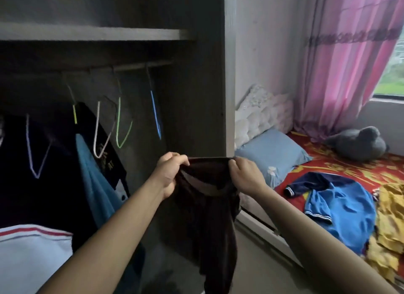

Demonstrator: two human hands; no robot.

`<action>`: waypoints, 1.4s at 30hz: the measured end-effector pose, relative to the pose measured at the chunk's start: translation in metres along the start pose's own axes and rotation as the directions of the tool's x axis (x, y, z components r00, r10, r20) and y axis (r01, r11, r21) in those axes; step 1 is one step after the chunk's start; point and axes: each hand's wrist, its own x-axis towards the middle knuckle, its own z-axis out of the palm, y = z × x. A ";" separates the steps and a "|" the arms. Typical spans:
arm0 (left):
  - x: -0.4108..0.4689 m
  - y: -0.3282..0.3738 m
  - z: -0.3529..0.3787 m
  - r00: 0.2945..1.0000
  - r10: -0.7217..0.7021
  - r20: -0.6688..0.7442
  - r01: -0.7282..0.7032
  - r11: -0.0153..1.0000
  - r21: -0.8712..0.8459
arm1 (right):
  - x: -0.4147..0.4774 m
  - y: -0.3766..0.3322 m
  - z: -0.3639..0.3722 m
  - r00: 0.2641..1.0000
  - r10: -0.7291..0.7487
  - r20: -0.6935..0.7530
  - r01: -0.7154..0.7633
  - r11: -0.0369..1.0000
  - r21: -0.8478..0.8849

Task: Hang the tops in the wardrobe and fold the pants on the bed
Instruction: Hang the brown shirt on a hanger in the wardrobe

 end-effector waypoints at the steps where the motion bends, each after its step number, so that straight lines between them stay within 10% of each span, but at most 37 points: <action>1: 0.007 0.003 -0.002 0.997 0.051 -0.054 -0.045 0.993 0.114 | 0.017 0.001 0.004 1.000 -0.014 -0.019 0.014 0.999 0.029; 9: 0.045 0.023 -0.021 0.846 0.303 -0.440 0.001 0.823 0.568 | 0.112 -0.021 0.036 0.968 -0.137 0.212 -0.007 0.823 0.568; 18: 0.027 0.020 -0.081 0.706 0.530 -0.469 0.147 0.538 0.830 | 0.146 -0.071 0.096 0.765 -0.537 0.355 0.289 0.779 0.557; 21: 0.022 0.025 -0.105 0.707 0.539 -0.458 0.201 0.468 0.861 | 0.153 -0.094 0.113 0.726 -0.508 0.464 0.183 0.793 0.582; 36: 0.036 0.006 -0.169 0.768 0.324 -0.553 0.116 0.778 0.618 | 0.194 -0.241 0.185 0.738 -0.258 0.624 -0.490 0.430 0.758; 42: 0.047 0.007 -0.179 0.791 0.285 -0.542 0.081 0.828 0.554 | 0.202 -0.235 0.182 0.956 -0.125 0.267 -0.107 0.698 0.708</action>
